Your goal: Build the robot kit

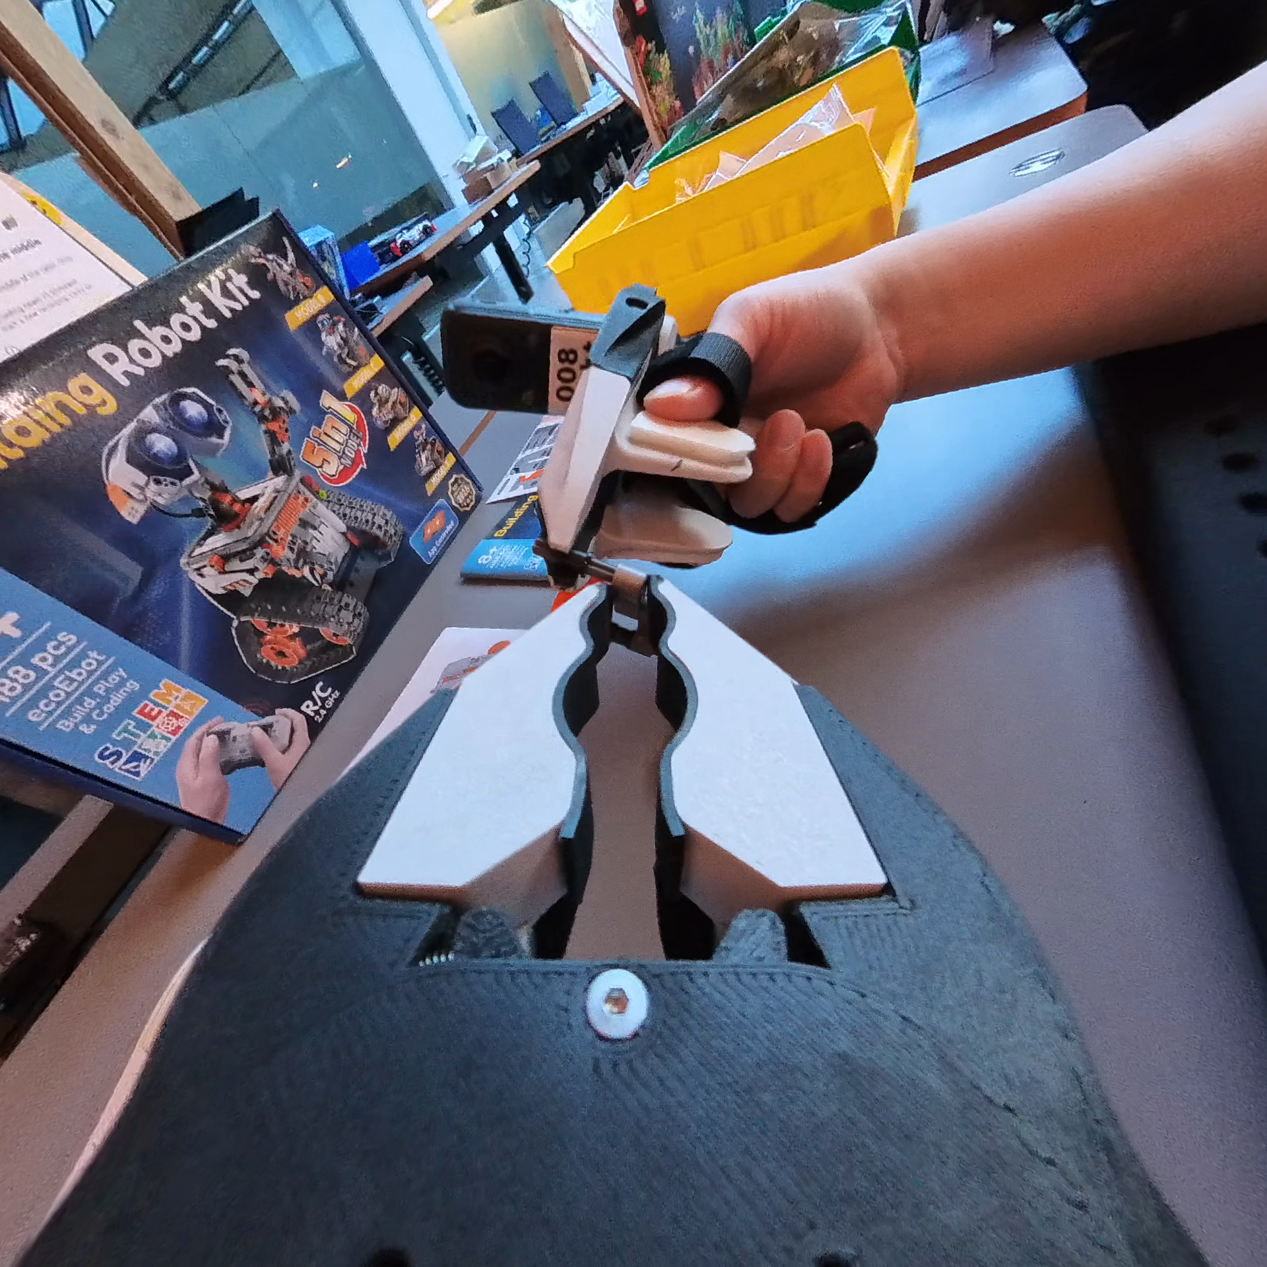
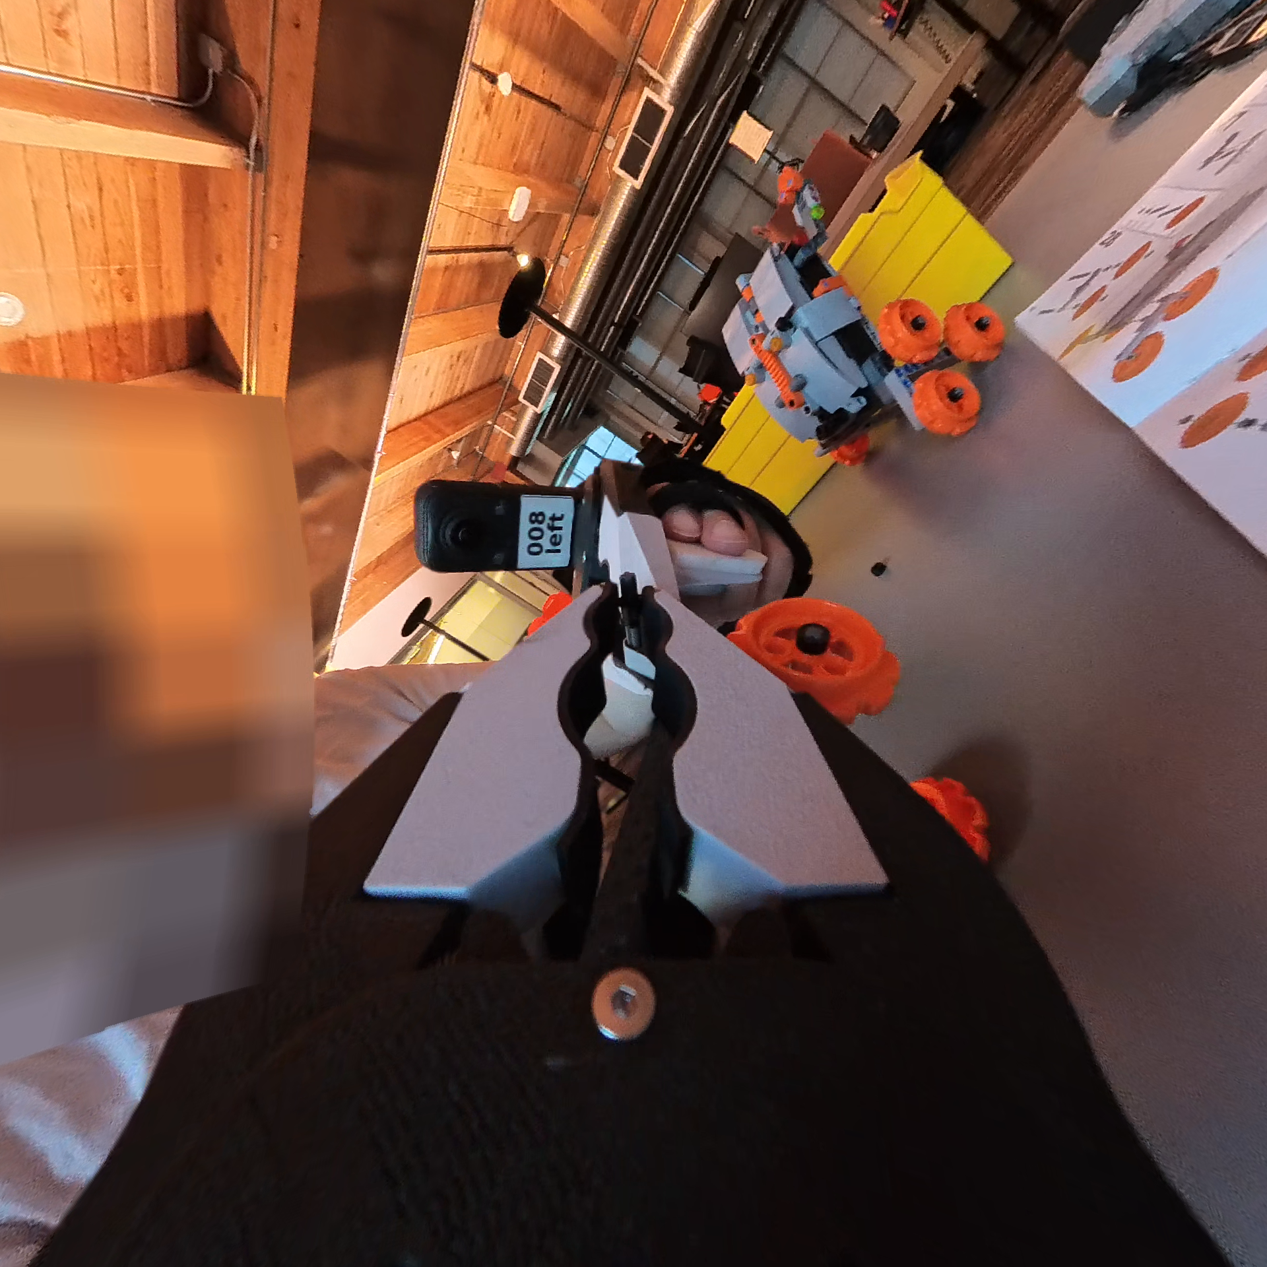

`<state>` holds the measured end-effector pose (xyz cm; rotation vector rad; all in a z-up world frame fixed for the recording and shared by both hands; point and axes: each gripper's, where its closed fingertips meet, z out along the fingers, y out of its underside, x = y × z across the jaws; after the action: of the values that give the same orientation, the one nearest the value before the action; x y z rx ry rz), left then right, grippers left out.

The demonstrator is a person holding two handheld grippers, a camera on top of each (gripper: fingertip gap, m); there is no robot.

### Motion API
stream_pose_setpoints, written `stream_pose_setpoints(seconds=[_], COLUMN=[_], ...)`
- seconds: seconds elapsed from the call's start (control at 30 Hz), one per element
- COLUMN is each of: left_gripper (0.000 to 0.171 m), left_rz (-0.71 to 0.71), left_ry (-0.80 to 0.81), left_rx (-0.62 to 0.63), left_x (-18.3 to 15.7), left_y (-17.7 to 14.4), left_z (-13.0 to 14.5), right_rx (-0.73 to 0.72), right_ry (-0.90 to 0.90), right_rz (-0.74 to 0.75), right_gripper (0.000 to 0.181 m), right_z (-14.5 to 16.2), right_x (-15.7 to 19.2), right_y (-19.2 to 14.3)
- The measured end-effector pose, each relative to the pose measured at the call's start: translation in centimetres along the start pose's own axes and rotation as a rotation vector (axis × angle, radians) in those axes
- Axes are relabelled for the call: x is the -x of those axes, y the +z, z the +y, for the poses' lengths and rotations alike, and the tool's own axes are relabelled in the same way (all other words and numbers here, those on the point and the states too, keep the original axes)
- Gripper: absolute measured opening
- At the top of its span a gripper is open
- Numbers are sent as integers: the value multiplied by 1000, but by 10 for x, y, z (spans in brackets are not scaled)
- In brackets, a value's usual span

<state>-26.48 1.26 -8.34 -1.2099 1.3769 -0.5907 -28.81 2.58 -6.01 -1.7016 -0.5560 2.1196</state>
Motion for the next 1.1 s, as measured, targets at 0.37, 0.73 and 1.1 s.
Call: stream_pose_setpoints(seconds=[0.37, 0.73, 1.1], left_gripper=[6, 6, 6], left_rz=[-76, -62, -32], left_ry=[112, 241, 256], left_rx=[16, 111, 148], left_x=[9, 3, -12], left_y=[-7, -6, 6], left_z=[-10, 6, 14], right_rx=[-70, -28, -129], right_ry=[31, -70, -152], right_rz=[-55, 105, 217], right_gripper=[7, 5, 7], right_z=[-7, 3, 16], right_x=[7, -5, -12], right_y=[4, 6, -9])
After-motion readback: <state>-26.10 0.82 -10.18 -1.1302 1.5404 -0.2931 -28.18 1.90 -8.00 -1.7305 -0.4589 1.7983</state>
